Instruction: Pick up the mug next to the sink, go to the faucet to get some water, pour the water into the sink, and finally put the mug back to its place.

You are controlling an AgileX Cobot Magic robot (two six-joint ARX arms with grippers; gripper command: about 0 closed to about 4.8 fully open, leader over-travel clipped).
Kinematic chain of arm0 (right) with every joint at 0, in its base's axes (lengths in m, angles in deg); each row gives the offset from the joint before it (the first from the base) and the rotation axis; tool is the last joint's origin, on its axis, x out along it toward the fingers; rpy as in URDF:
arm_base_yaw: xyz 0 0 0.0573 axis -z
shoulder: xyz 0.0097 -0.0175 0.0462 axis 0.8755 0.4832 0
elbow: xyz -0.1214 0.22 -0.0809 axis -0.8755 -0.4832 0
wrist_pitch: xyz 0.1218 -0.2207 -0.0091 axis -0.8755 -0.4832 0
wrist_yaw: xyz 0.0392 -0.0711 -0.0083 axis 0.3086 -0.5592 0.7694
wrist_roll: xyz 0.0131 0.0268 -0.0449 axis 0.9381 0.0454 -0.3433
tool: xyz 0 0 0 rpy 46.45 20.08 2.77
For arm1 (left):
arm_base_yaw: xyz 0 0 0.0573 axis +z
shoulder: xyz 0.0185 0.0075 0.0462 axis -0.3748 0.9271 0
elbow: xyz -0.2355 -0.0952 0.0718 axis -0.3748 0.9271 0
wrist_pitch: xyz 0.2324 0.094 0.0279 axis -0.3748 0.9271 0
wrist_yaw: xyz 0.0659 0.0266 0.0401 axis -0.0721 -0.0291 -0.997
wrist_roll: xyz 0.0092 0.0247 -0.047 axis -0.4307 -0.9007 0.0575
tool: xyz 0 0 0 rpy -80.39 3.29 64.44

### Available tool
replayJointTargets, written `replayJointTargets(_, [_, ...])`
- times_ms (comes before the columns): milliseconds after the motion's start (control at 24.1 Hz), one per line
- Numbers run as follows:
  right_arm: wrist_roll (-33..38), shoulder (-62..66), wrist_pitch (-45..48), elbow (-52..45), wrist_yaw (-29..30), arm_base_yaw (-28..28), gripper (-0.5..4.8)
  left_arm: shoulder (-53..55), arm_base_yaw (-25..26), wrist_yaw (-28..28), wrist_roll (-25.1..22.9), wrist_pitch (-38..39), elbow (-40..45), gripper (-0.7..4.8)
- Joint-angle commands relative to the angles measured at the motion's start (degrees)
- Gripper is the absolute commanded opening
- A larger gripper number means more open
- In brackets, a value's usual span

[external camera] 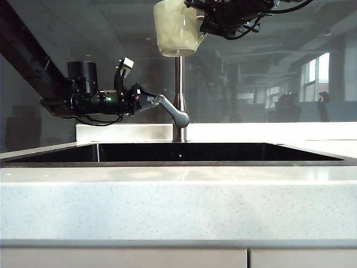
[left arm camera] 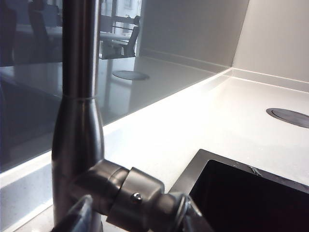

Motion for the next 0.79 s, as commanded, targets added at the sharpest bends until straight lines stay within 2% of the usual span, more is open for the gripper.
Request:
replayJointTargets(42, [1.36,-0.9,4.87,0.83,0.13,-0.09,-0.02,-0.39,0.07,-0.22,-0.24,-0.24,-0.33,2.38])
replayJointTargets(291, [1.36,-0.9,4.7,0.83,0.31,-0.13,-0.02,-0.39,0.07,-0.66,-2.91,-0.24,-0.33,2.38])
replayJointTargets(499, [1.36,-0.9,4.42,0.83,0.31,-0.13,-0.02,-0.39,0.07,-1.9,-3.04,-0.28,-0.35,2.38])
replayJointTargets(665, [1.36,-0.9,4.33,0.83,0.31,-0.13,-0.02,-0.39,0.07,-5.38,-3.1,-0.28,-0.35,2.38])
replayJointTargets(790, [1.33,-0.9,4.33,0.83,0.31,-0.13,-0.02,-0.39,0.07,-8.2,-5.2,-0.28,-0.33,2.38])
